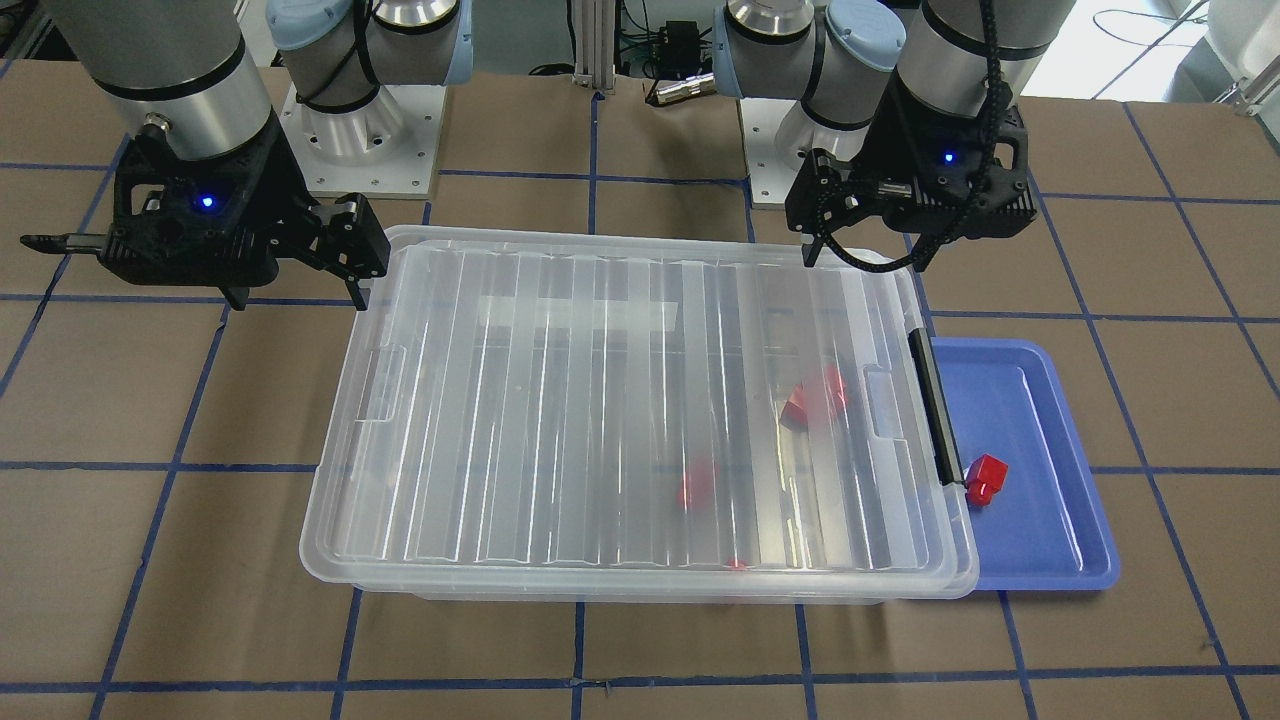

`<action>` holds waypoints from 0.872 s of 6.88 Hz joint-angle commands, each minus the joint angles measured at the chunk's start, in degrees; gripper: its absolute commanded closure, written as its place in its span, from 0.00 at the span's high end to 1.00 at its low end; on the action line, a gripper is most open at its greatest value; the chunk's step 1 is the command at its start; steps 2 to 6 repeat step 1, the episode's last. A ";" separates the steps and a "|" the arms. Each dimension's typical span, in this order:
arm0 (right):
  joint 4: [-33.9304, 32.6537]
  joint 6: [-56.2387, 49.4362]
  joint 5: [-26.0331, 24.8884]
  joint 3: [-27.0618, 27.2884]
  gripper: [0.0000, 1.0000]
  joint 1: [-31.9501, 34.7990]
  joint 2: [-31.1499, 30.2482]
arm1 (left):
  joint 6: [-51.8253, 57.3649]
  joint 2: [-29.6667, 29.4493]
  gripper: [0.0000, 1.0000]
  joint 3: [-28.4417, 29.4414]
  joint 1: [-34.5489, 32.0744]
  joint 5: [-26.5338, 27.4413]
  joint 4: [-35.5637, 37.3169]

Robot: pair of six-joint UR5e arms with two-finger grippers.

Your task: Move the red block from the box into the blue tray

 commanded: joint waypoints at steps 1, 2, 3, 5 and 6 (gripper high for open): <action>0.00 0.00 0.00 -0.04 1.00 -0.23 0.06 | 0.06 -0.19 1.00 0.01 -0.09 -0.02 0.02; 0.00 0.00 0.00 -0.04 1.00 -0.23 0.06 | 0.06 -0.19 1.00 0.01 -0.09 -0.02 0.02; 0.00 0.00 0.00 -0.04 1.00 -0.23 0.06 | 0.06 -0.19 1.00 0.01 -0.09 -0.02 0.02; 0.00 0.00 0.00 -0.04 1.00 -0.23 0.06 | 0.06 -0.19 1.00 0.01 -0.09 -0.02 0.02; 0.00 0.00 0.00 -0.04 1.00 -0.23 0.06 | 0.06 -0.19 1.00 0.01 -0.09 -0.02 0.02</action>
